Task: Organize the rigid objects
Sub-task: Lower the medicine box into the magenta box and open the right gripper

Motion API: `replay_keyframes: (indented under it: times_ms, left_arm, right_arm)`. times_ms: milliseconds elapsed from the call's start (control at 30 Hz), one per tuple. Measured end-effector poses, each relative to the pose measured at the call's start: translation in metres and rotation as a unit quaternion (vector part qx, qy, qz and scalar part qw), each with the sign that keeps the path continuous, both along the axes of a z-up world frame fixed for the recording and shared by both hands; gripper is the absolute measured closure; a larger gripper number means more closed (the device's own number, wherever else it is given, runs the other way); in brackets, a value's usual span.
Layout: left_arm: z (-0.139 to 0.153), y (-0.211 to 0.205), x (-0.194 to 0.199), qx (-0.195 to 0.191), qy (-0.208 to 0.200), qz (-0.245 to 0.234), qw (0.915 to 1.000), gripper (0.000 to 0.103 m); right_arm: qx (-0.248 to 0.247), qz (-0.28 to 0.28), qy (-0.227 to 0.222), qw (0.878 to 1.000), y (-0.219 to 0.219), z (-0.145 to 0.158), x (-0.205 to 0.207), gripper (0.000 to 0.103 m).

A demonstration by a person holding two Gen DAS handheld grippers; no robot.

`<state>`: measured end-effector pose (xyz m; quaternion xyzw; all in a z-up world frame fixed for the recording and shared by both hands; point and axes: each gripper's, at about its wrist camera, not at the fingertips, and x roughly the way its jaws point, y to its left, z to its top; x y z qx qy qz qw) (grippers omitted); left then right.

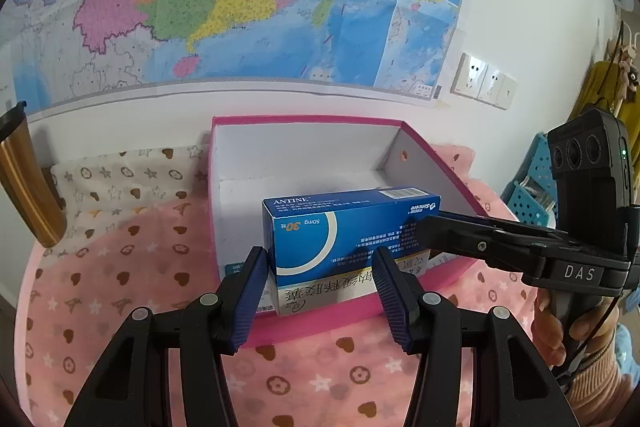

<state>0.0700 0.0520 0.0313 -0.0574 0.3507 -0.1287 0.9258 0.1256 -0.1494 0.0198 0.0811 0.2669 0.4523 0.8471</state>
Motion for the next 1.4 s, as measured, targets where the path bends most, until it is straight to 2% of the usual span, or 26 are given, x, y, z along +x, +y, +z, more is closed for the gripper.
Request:
replay_keyframes:
  times_ms: [400,700,933,1267,1400]
  left_arm:
    - [-0.011,0.003,0.014,0.005,0.030,0.006,0.9995,0.049]
    - [-0.017,0.004,0.025,0.017,0.050,0.010,0.9985,0.049]
    - [-0.025,0.006,0.031,0.025,0.063,0.023,0.9974,0.049]
    - [-0.023,0.006,0.017,0.023,0.031,0.025,0.9989,0.047]
    - [-0.020,0.002,0.004,0.023,0.009,0.026,0.9994,0.038]
  right_arm:
    - [-0.009,0.000,0.035,0.999,0.008,-0.013,0.017,0.065]
    - [-0.038,-0.004,0.057,0.998,0.021,-0.026,0.032,0.065]
    - [-0.064,-0.018,0.049,0.997,0.032,-0.030,0.035,0.065]
    - [-0.075,-0.028,0.027,0.996,0.026,-0.030,0.028,0.065]
    - [-0.076,-0.029,0.006,0.997,0.020,-0.027,0.016,0.065]
